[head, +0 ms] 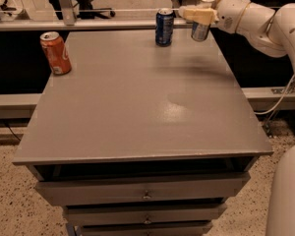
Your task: Move redbull can near pepsi can
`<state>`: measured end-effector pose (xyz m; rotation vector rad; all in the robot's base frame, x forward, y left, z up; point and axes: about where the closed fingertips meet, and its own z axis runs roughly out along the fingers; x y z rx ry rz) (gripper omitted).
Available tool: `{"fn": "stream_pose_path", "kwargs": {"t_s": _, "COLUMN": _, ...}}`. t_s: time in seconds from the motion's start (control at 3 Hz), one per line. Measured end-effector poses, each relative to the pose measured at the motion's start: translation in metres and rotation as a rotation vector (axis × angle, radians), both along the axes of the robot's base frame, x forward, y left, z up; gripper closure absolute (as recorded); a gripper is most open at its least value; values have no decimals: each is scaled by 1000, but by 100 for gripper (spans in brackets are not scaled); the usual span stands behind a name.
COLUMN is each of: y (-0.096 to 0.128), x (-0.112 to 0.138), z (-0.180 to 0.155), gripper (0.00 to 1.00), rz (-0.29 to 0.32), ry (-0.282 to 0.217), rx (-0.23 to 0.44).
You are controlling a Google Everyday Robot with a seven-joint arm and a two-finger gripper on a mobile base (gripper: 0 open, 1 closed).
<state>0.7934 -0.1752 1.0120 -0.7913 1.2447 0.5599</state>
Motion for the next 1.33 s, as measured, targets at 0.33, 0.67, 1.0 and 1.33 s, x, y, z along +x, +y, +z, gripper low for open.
{"fn": "stream_pose_path", "kwargs": {"t_s": 0.33, "y": 16, "x": 26, "z": -3, "gripper": 100, "rz": -19, "ry": 20, "rx": 39}}
{"fn": "stream_pose_path", "kwargs": {"t_s": 0.67, "y": 19, "x": 40, "z": -20, "gripper": 100, "rz": -53, "ry": 68, "rx": 11}}
{"fn": "stream_pose_path", "kwargs": {"t_s": 1.0, "y": 19, "x": 49, "z": -38, "gripper": 100, "rz": -69, "ry": 94, "rx": 30}}
{"fn": "stream_pose_path", "kwargs": {"t_s": 1.33, "y": 22, "x": 59, "z": -46, "gripper": 100, "rz": -69, "ry": 77, "rx": 69}}
